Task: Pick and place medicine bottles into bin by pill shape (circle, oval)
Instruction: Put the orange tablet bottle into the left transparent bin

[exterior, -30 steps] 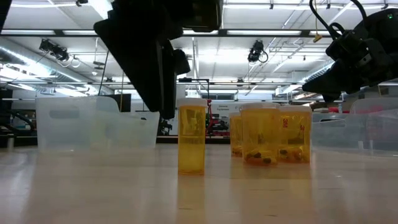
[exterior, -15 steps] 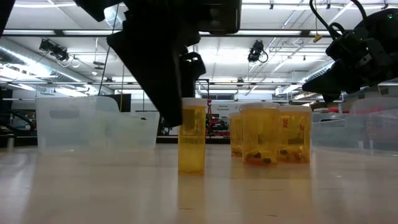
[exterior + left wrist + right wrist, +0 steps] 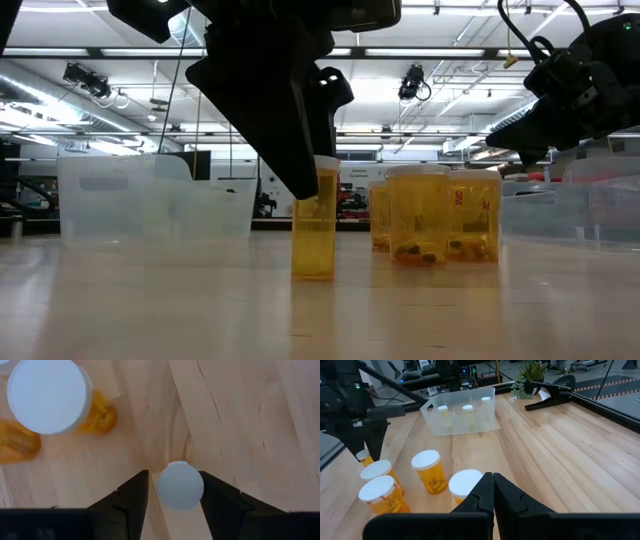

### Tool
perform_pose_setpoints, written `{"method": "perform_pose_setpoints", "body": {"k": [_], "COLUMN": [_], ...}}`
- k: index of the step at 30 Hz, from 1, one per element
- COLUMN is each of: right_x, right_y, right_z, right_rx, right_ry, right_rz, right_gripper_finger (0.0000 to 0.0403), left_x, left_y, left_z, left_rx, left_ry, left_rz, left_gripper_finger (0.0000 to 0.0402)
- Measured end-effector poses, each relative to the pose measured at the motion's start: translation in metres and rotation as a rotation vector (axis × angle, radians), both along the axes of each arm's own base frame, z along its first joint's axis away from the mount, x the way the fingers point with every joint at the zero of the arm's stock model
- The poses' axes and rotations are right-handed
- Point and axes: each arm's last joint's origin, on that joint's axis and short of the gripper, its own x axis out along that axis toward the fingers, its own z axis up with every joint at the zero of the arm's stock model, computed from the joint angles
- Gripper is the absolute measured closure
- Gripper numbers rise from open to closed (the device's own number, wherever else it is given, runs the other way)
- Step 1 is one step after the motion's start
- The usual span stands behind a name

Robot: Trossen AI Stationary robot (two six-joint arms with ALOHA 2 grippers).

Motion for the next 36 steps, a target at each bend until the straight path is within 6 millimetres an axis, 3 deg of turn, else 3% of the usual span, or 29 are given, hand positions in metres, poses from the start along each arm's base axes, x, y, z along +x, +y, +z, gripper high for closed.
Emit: {"method": "perform_pose_setpoints", "body": {"k": [13,36], "right_x": [0.0,0.0], "right_y": [0.0,0.0], "right_z": [0.0,0.0], "right_rx": [0.0,0.0], "right_ry": [0.0,0.003], "right_rz": [0.0,0.0], "right_gripper_finger": [0.0393,0.0393], "left_x": [-0.001,-0.019], "left_y": [0.0,0.01], "left_z": [0.0,0.025], "left_rx": [0.009,0.136], "left_ry": [0.003,0.033], "left_rz": [-0.017,0.03], "left_gripper_finger": [0.0274,0.0266]}}
